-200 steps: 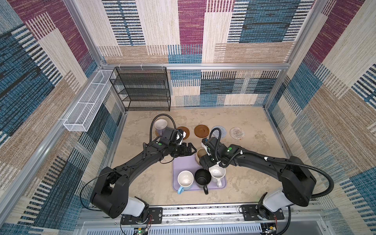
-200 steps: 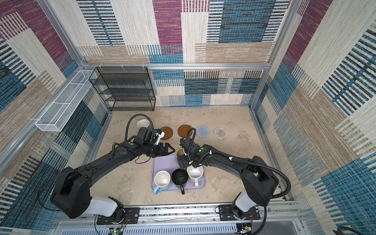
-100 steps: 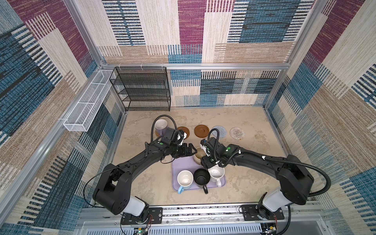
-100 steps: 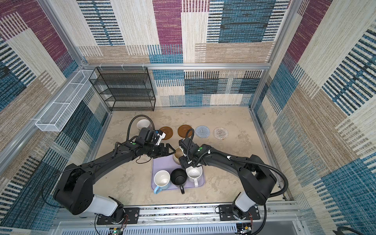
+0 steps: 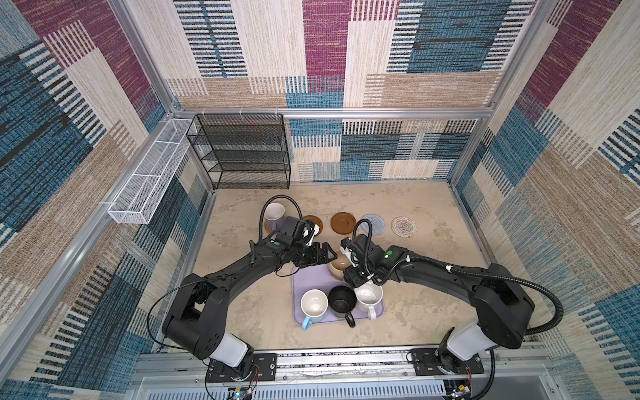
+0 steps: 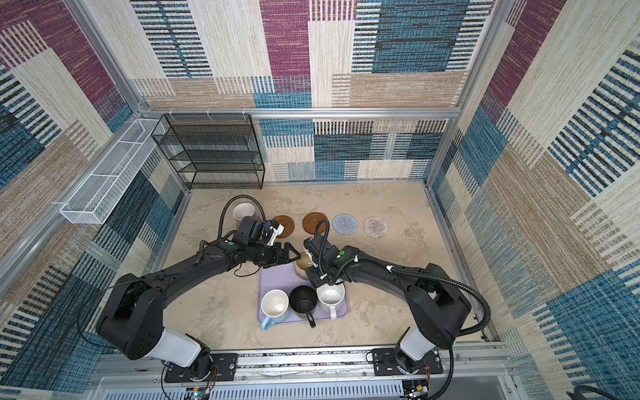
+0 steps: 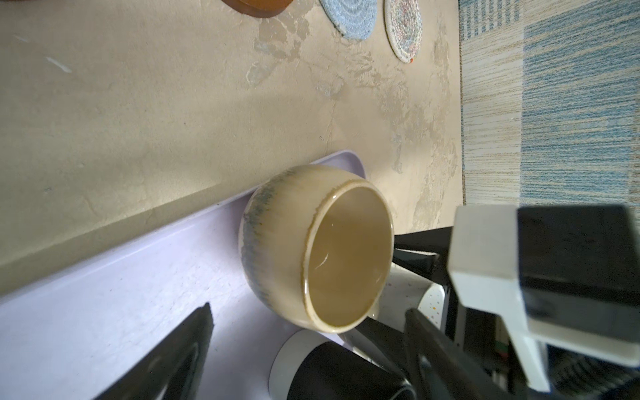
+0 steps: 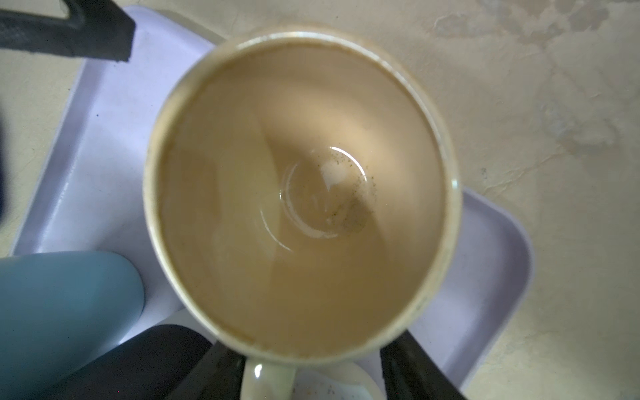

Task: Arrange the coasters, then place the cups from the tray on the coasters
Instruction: 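Lift the cream drip-glazed mug up off the tray with the right gripper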

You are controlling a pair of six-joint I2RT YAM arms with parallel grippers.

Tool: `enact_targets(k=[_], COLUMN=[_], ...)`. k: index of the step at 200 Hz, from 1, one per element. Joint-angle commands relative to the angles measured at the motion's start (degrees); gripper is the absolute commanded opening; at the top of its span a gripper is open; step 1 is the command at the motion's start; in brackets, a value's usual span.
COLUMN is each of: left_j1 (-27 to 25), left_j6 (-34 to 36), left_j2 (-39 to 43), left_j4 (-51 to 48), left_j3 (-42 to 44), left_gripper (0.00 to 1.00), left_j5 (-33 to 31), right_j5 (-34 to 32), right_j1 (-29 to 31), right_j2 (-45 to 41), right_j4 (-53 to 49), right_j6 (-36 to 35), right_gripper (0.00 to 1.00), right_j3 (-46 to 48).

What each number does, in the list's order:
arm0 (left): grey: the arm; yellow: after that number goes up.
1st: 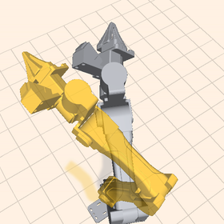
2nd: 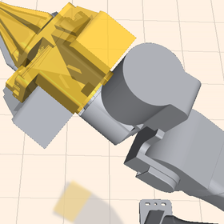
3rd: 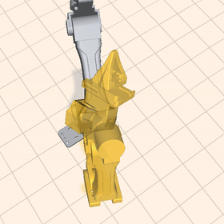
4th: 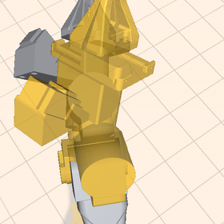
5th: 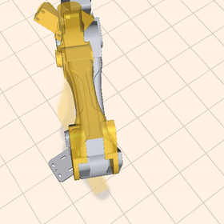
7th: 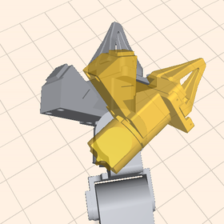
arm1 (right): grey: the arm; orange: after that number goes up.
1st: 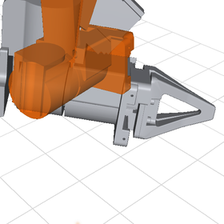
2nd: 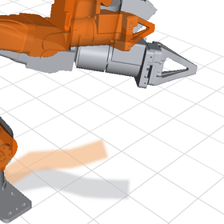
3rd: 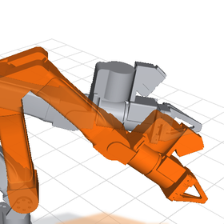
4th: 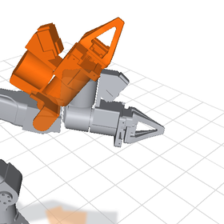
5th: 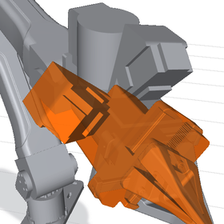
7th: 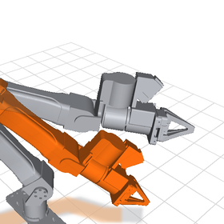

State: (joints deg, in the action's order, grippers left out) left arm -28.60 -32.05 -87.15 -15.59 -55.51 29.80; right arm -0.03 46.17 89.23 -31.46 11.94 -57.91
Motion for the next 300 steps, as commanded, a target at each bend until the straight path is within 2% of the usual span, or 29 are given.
enact_targets(k=[1, 29, 53, 63, 78, 98, 124, 174, 203, 214, 231, 248, 257, 280, 300], left_j1=[-0.05, -0.01, -0.05, -0.04, -0.05, -0.06, -0.10, -0.01, -0.05, -0.05, -0.05, -0.05, -0.03, -0.05, -0.05], left_j6=[-0.62, -0.35, -0.25, -0.11, 0.06, -0.22, 0.09, 0.68, 1.02, 1.25, 1.29, 1.38, 1.38, 1.21, 0.95], left_j2=[0.62, 1.07, 0.90, 0.89, 0.69, 0.17, -0.42, -1.29, -1.47, -1.44, -1.53, -1.46, -1.52, -1.45, -1.55], left_j4=[1.82, 1.27, 1.27, 1.27, 1.27, 1.31, 1.43, 1.09, 0.77, 0.74, 0.42, 0.23, 0.21, 0.36, 0.71], left_j3=[-0.07, -0.05, 0.12, 0.22, 0.31, 0.39, 0.29, -0.22, -0.22, -0.13, -0.14, -0.30, -0.39, -0.48, -0.48], left_gripper=[0.89, 0.89, 0.88, 0.88, 0.89, 0.88, 0.88, 0.88, 0.88, 0.88, 0.88, 0.88, 0.88, 0.88, 0.88], left_j5=[0.97, 0.46, 0.27, 0.22, -0.24, -0.27, -0.36, -0.11, -0.27, -0.27, -0.34, -0.35, -0.31, -0.37, -0.32], right_j5=[-2.42, -1.65, -0.99, 0.37, 1.78, -0.64, -0.79, -1.31, -4.59, -6.23, -6.93, -6.41, -6.14, -5.98, -6.47], right_j1=[-0.03, -0.03, -0.03, -0.03, -0.03, 0.62, 1.28, 2.78, 2.71, 2.61, 2.71, 2.73, 2.73, 2.75, 2.67], right_j2=[-1.92, -4.20, -3.21, -3.50, -3.54, -3.00, -1.57, 3.55, 6.92, 8.06, 8.10, 6.50, 5.39, 3.46, 3.23], right_j4=[2.18, 2.94, 1.10, 1.14, 0.50, -1.19, -0.25, 2.47, 0.47, -0.90, -0.92, 0.30, 0.90, 1.49, 1.75], right_j6=[0.96, 0.89, 2.26, 3.75, 6.74, 11.42, 14.53, 14.59, 15.82, 16.14, 15.94, 15.25, 14.88, 13.43, 12.01], right_gripper=[0.62, 0.60, 0.61, 0.67, 0.85, 0.99, 1.00, 1.00, 1.00, 0.99, 0.92, 0.73, 0.68, 0.61, 0.60], right_j3=[-0.88, -0.45, -1.53, -1.75, -2.51, -2.75, -1.92, -4.60, -5.90, -6.23, -5.67, -4.65, -4.32, -4.19, -4.08])
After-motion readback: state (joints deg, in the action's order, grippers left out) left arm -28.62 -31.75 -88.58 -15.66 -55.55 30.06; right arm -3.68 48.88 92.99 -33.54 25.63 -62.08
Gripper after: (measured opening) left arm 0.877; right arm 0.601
